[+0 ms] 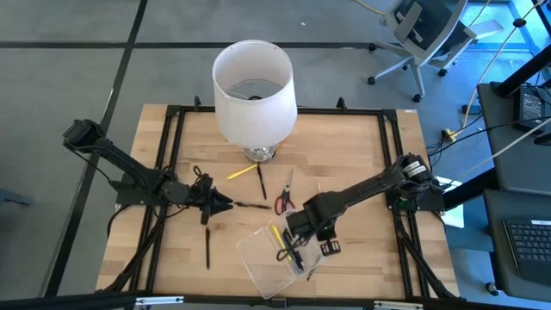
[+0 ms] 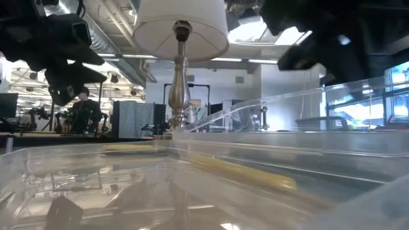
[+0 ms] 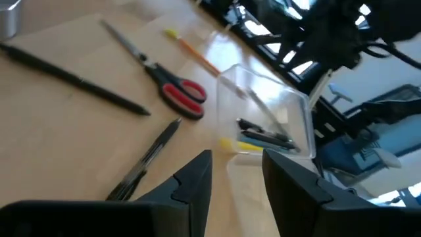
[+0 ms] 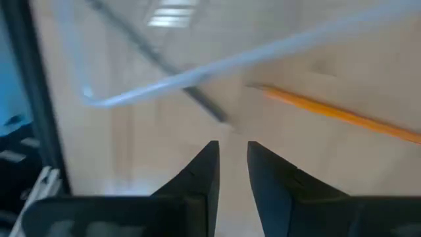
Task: Pick & place school supplies into a supply box
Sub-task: Adjust the transparent supply box on the table
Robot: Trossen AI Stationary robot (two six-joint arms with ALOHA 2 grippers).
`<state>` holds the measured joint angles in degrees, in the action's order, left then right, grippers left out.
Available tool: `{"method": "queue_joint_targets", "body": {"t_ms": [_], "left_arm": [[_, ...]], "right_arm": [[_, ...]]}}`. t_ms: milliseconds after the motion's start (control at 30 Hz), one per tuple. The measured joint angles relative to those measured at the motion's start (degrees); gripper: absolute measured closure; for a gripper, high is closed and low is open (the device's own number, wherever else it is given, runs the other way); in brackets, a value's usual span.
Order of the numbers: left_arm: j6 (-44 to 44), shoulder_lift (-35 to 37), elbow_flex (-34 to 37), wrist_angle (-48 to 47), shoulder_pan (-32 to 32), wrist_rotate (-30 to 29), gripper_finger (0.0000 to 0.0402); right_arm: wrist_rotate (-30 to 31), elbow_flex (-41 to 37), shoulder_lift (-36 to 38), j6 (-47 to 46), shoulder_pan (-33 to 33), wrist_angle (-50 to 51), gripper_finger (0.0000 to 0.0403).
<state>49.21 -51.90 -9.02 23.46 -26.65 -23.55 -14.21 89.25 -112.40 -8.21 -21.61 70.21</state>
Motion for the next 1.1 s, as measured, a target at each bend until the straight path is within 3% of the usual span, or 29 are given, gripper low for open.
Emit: {"method": "queue_joint_targets", "body": {"t_ms": [167, 300, 667, 1100], "left_arm": [[1.2, 0.0, 0.0, -1.6, 0.0, -3.5, 0.0274], [1.2, 0.0, 0.0, -1.6, 0.0, -6.7, 0.0274], [1.1, 0.0, 0.0, -1.5, 0.1, -13.5, 0.0274], [2.1, 0.0, 0.0, -1.5, 0.1, -12.7, 0.0274]], "right_arm": [[-7.0, -4.4, 0.0, 0.8, -2.5, -8.6, 0.032], [-9.0, -6.6, 0.0, -0.2, -4.3, -13.5, 0.032], [-7.0, -7.1, 0.0, 8.3, -5.9, -19.0, 0.032], [-3.3, -7.1, 0.0, 19.0, -6.0, -23.9, 0.032]]}}
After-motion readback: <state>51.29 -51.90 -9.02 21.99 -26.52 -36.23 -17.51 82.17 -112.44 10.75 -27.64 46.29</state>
